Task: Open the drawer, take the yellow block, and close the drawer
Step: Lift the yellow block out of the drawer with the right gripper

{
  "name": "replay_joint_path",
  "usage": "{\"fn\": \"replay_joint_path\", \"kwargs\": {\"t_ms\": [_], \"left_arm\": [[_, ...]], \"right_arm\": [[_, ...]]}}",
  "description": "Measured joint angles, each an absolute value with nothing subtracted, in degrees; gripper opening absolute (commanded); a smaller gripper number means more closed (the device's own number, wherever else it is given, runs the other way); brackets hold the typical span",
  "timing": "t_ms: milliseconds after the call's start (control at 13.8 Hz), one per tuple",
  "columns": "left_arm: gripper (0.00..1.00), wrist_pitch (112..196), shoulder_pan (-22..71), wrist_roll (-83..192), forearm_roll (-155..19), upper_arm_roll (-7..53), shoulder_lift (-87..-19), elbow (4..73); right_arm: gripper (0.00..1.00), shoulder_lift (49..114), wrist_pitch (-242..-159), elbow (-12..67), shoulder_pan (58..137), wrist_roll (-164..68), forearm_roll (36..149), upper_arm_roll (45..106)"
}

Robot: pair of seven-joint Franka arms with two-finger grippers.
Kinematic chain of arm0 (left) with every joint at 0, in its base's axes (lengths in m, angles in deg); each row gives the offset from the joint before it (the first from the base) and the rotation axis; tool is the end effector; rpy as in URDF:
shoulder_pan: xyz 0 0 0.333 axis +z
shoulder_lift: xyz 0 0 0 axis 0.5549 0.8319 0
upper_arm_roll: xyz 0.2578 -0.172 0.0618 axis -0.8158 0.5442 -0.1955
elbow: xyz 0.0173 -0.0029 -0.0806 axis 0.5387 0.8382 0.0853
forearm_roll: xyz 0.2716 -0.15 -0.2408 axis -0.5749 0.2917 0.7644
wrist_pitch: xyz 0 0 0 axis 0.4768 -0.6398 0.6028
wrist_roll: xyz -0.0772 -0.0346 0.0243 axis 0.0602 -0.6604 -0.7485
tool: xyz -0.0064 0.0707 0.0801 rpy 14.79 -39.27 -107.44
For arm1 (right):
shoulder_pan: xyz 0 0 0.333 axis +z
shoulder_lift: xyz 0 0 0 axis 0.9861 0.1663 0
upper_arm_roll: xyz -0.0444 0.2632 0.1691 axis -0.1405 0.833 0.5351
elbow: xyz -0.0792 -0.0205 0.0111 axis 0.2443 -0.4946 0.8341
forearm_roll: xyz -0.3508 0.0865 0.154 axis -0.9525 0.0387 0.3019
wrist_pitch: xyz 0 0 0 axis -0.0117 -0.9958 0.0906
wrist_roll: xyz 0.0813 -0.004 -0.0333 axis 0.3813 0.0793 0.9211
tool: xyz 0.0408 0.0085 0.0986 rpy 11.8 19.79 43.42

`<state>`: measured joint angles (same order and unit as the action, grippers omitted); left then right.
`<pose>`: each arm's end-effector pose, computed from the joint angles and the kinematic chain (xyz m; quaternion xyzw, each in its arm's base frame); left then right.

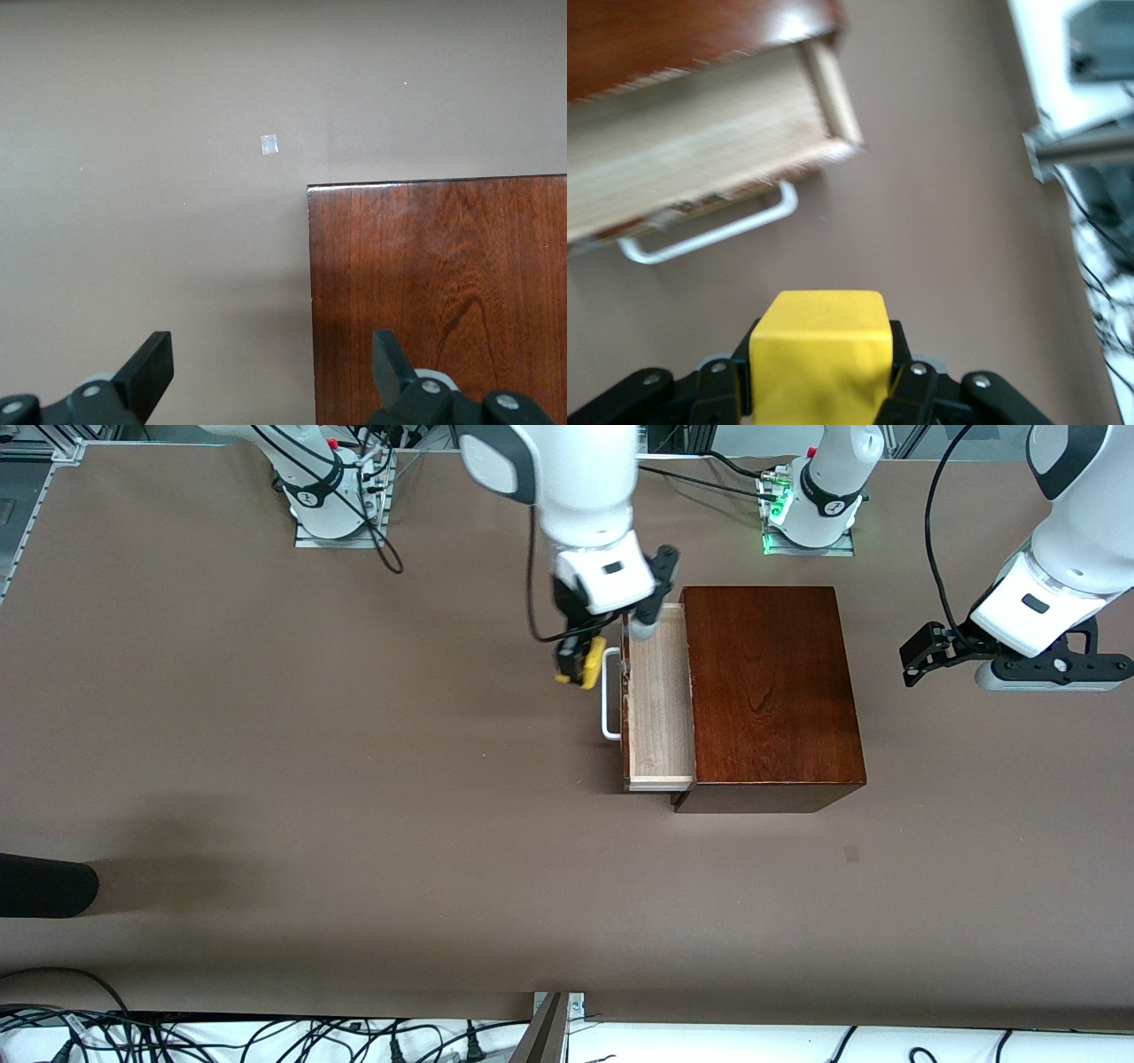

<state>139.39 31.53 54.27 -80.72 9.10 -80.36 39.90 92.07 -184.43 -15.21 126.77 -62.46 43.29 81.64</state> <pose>0.5562 -0.0559 0.5654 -0.9991 0.0069 -0.0278 0.0315 0.5166 0.5226 0.5390 0.8252 0.5497 0.1007 0.0813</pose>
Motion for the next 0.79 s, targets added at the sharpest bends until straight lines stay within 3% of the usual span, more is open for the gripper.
{"fn": "replay_joint_path", "kwargs": {"t_ms": [361, 795], "left_arm": [[1.00, 139.39, 31.52, 54.27, -80.72, 9.26, -80.36, 39.87], [1.00, 136.78, 30.35, 54.20, -80.72, 11.78, -78.11, 34.50]], "right_arm": [[0.00, 86.57, -182.22, -11.76, 118.55, -61.36, 46.84, 78.94], [0.00, 76.55, -183.73, 4.77, 105.78, -61.05, 51.32, 78.15]]}}
